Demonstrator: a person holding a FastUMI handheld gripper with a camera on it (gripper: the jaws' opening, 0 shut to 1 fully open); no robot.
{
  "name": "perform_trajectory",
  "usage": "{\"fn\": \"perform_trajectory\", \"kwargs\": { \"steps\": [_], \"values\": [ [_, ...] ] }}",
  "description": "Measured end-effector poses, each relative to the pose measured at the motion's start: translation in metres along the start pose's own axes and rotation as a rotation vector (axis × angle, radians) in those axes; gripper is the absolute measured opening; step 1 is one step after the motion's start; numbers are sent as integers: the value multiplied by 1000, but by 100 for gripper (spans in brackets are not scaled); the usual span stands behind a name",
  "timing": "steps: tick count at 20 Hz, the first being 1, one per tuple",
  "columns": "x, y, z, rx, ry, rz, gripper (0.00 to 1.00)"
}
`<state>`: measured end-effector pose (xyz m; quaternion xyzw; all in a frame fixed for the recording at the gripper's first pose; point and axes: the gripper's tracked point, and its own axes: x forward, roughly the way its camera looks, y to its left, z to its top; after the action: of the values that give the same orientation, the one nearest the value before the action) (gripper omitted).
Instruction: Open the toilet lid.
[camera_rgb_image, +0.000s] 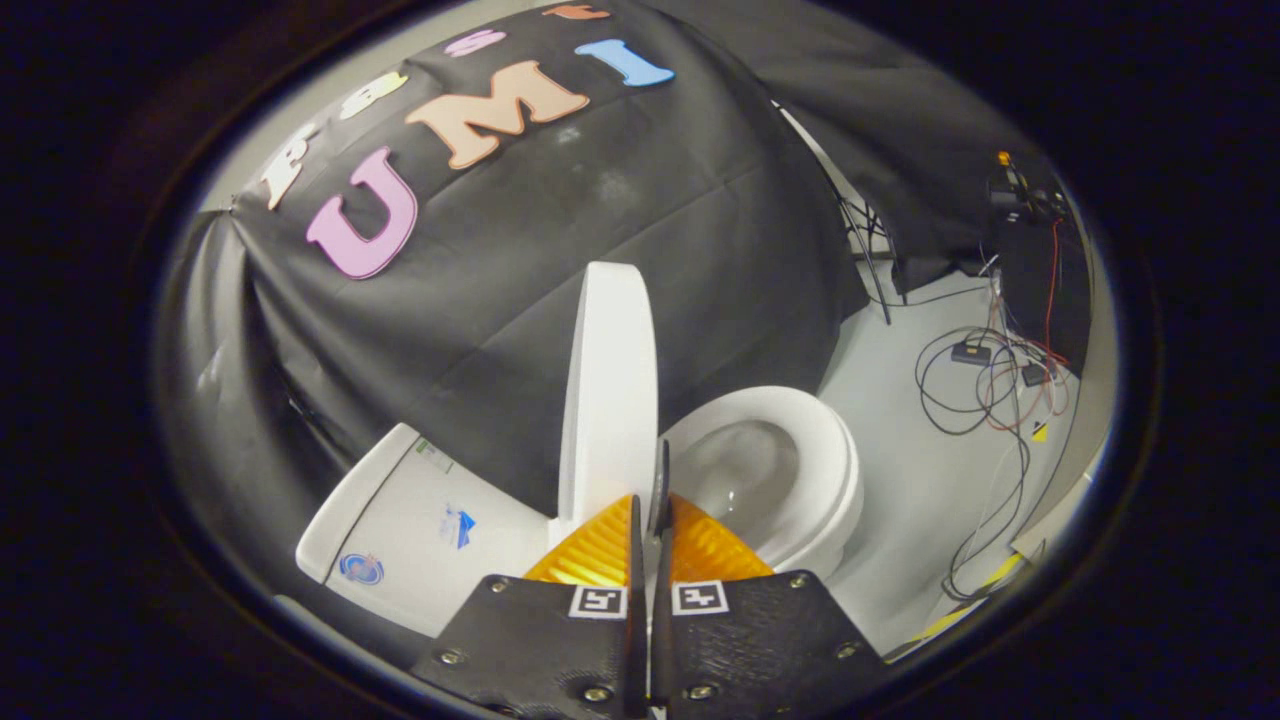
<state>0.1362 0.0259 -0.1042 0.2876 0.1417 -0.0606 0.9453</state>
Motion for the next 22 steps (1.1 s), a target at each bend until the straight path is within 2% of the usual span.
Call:
{"fn": "perform_trajectory", "kwargs": {
  "steps": [22],
  "values": [
    [-26,85,-4,-195,-39,36,2]
  ]
}}
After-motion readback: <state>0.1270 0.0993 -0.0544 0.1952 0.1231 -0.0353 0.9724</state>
